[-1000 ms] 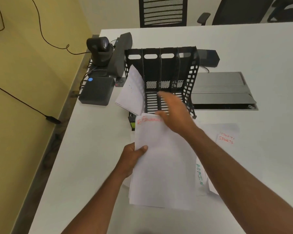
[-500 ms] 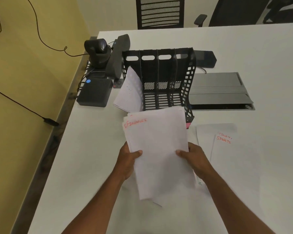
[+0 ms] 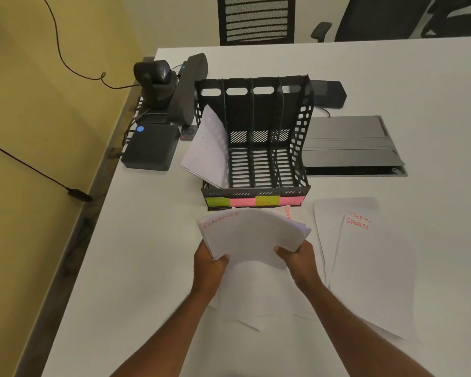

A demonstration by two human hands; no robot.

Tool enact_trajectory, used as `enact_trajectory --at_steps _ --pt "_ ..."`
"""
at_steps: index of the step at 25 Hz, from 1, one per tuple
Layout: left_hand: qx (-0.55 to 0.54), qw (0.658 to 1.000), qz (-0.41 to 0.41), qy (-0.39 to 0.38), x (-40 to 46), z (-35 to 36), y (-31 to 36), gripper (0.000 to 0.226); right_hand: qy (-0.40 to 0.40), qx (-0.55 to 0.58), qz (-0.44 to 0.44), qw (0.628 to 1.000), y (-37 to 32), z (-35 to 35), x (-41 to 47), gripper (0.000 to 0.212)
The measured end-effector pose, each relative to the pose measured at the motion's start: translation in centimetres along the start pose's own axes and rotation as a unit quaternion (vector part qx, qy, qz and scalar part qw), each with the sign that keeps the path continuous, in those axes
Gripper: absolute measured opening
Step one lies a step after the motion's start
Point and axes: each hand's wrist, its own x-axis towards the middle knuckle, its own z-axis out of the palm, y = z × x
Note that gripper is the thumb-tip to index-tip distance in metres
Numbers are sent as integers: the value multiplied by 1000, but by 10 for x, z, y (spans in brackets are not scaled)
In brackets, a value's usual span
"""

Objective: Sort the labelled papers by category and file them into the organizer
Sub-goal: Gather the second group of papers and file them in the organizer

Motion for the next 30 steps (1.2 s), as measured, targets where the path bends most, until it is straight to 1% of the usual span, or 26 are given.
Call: enact_trajectory --at_steps 3,5,6,7,8,11,12,13,15,16,17,18,19,21,23,24,26,27,28,29,30 --pt "-27 999 -33 22 2 6 -5 48 -14 -7 -44 999 2 5 -3 42" --pt "-47 997 -49 40 5 9 -3 37 -15 -34 -60 998 4 8 -3 36" --pt "-50 996 -48 47 8 10 1 33 -9 -53 -52 997 0 8 -2 27" --pt "-51 996 -41 52 12 8 7 32 -7 -77 -43 996 -8 5 -2 25" --pt "-55 997 -31 54 19 6 15 31 -16 -115 -56 992 -17 1 0 31" --pt "-80 996 -1 27 42 -3 45 35 -93 -236 -145 956 -55 -12 1 49" --pt "-90 996 1 13 49 -5 53 38 -121 -270 -160 942 -60 -14 3 53" --pt "-98 995 2 0 53 -6 58 40 -145 -304 -154 929 -61 -16 4 53" --pt "-90 996 -14 -5 54 -4 59 42 -170 -376 -92 906 -55 -18 7 36" --pt "-81 996 -30 2 54 -2 56 43 -175 -393 -70 900 -50 -19 5 30" --pt "-74 996 -49 12 54 0 48 43 -180 -406 -78 893 -45 -20 2 26" --pt "-74 995 -64 23 53 3 42 43 -182 -420 -109 882 -41 -21 -3 26" --pt "-75 995 -64 26 52 7 37 41 -182 -430 -141 873 -38 -22 -6 31" --pt "-69 997 -21 3 47 20 42 36 -158 -420 -160 879 -44 -22 -12 36" --pt "-44 997 14 -63 50 39 65 57 -95 -403 -160 896 -56 -22 -12 37" --pt "-49 993 13 -105 54 51 83 63 -51 -387 -167 905 -62 -21 -10 41" --pt "-81 978 -16 -190 61 74 118 75 44 -341 -184 921 -83 -16 -5 41" --pt "-86 972 -26 -218 63 83 133 71 85 -319 -195 924 -95 -13 1 38" --pt "-93 967 -29 -234 64 92 147 51 120 -303 -216 920 -105 -9 10 32" --pt "-101 966 -34 -237 64 99 161 26 148 -296 -241 912 -114 -4 20 24" --pt "-108 965 -38 -235 70 106 171 17 174 -296 -266 901 -124 0 31 21"
